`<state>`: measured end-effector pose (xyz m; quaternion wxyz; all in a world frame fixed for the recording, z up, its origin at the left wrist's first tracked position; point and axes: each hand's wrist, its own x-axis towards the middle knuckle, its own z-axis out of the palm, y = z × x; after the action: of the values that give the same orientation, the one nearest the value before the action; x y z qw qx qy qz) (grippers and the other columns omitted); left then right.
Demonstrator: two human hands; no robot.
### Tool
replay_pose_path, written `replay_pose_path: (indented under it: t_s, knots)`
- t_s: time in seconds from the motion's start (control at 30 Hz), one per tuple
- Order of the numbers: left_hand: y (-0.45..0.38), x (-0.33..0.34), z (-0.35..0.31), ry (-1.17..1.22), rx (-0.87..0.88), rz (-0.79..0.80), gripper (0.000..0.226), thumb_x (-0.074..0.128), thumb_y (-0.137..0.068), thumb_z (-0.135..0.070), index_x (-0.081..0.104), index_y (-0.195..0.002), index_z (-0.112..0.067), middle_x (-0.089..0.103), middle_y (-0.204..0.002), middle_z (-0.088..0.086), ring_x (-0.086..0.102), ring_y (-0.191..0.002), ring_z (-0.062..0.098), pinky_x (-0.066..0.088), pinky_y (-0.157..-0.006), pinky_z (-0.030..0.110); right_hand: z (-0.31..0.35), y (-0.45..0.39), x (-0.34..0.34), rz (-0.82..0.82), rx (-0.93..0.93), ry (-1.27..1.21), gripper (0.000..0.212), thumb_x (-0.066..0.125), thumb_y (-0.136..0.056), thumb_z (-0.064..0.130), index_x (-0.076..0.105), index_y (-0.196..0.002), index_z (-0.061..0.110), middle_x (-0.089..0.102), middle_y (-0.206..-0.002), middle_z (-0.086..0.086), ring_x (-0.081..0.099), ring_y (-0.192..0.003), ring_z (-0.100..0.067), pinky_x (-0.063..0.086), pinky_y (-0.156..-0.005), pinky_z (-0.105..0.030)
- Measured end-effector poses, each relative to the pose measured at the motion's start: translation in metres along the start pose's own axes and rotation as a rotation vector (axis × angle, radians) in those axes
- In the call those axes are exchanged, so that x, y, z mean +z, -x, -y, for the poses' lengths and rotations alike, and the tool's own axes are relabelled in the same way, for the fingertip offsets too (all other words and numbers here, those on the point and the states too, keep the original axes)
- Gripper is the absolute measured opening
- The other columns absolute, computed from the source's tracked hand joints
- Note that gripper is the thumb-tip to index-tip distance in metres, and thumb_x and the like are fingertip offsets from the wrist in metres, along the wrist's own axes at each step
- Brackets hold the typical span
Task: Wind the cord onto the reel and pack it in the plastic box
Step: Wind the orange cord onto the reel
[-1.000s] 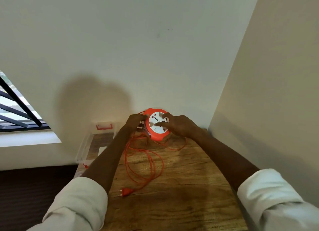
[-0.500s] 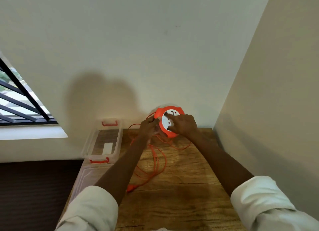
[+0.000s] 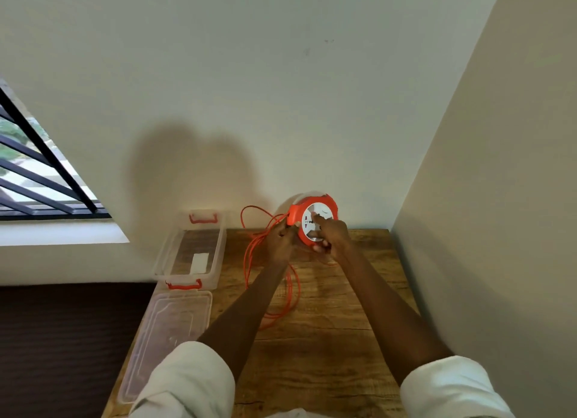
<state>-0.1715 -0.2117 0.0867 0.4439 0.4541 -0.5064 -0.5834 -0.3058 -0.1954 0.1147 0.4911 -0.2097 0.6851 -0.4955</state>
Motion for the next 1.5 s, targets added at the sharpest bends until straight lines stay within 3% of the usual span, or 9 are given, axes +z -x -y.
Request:
replay_pose_path:
  t_s: [0.13,0.23,0.47,0.63,0.77,1.07,1.23,1.33,1.5]
  knots:
    - [-0.018,-0.018,-0.021,0.065,-0.179,-0.046,0.031,0.059,-0.099,-0.021,0.063,-0.125,-0.003,0.071,-0.104,0.005,0.069,-0.083,0.017,0.057,-0.054,0.021,-0.001,-0.009,-0.022,-0.181,-0.400,0.684,0.040,0.059,-0.094,0.047,0.070,-0.118,0.017,0.076,-0.103,-0.004,0.070,-0.090,-0.024,0.056,-0.082,-0.039]
    - [-0.038,-0.035,-0.035,0.043,-0.234,-0.033,0.032,0.064,-0.095,-0.022,0.064,-0.116,0.002,0.069,-0.099,0.010,0.067,-0.076,0.022,0.056,-0.050,0.026,0.012,-0.004,-0.038,-0.076,-0.701,0.988,0.029,0.054,-0.096,0.048,0.065,-0.120,0.036,0.066,-0.120,0.007,0.066,-0.101,-0.021,0.045,-0.079,-0.027]
    - [-0.059,-0.052,-0.052,-0.240,-0.232,0.161,0.028,0.063,-0.093,-0.027,0.068,-0.105,-0.002,0.069,-0.097,0.010,0.065,-0.082,0.028,0.053,-0.067,0.031,0.050,0.013,-0.034,0.263,-0.622,1.245,0.068,0.049,-0.081,0.081,0.043,-0.139,0.047,0.065,-0.128,0.004,0.060,-0.105,-0.017,0.048,-0.081,-0.032]
    - [-0.049,-0.045,-0.046,-0.271,-0.188,0.233,0.029,0.066,-0.093,-0.030,0.068,-0.107,-0.005,0.071,-0.096,0.008,0.069,-0.078,0.022,0.054,-0.051,0.023,0.041,0.004,-0.034,0.257,-0.808,1.746,0.049,0.059,-0.079,0.062,0.067,-0.112,0.026,0.067,-0.105,-0.003,0.064,-0.098,-0.024,0.050,-0.081,-0.031]
    - [-0.045,-0.039,-0.041,-0.174,-0.146,0.193,0.023,0.067,-0.094,-0.024,0.069,-0.112,-0.009,0.072,-0.095,0.004,0.069,-0.087,0.027,0.057,-0.054,0.023,0.024,-0.016,-0.029,0.233,-1.006,1.815,0.067,0.077,-0.084,0.032,0.048,-0.144,0.038,0.062,-0.131,-0.020,0.068,-0.099,-0.038,0.057,-0.074,-0.041]
    - [-0.010,0.002,-0.009,0.287,-0.075,-0.014,0.025,0.067,-0.095,-0.023,0.069,-0.120,-0.022,0.075,-0.111,0.002,0.074,-0.099,0.022,0.061,-0.081,0.037,0.028,0.004,0.004,-0.213,-0.523,0.915,0.069,0.063,-0.087,0.059,0.042,-0.147,0.034,0.055,-0.146,-0.004,0.055,-0.127,-0.031,0.045,-0.102,-0.043]
    - [0.002,0.009,-0.006,0.144,0.050,0.025,0.024,0.061,-0.098,-0.021,0.069,-0.121,-0.022,0.076,-0.108,-0.002,0.072,-0.102,0.022,0.059,-0.088,0.038,0.013,0.002,0.016,-0.186,-0.165,0.158,0.071,0.066,-0.091,0.050,0.042,-0.149,0.017,0.052,-0.147,-0.008,0.055,-0.126,-0.032,0.049,-0.079,-0.030]
    - [0.001,0.004,-0.007,0.153,0.013,-0.019,0.029,0.060,-0.099,-0.019,0.066,-0.127,-0.011,0.076,-0.109,0.001,0.073,-0.101,0.025,0.061,-0.082,0.035,0.006,-0.002,0.011,-0.089,-0.170,0.095,0.069,0.067,-0.091,0.048,0.044,-0.148,0.017,0.059,-0.134,-0.004,0.066,-0.100,-0.025,0.058,-0.064,-0.030]
    - [-0.013,-0.014,-0.013,0.189,-0.160,-0.099,0.030,0.061,-0.098,-0.022,0.065,-0.122,-0.004,0.072,-0.113,0.012,0.070,-0.098,0.026,0.061,-0.063,0.028,0.014,-0.006,-0.013,-0.196,-0.446,0.610,0.026,0.064,-0.091,0.044,0.072,-0.110,0.028,0.073,-0.117,-0.001,0.069,-0.100,-0.023,0.054,-0.087,-0.036]
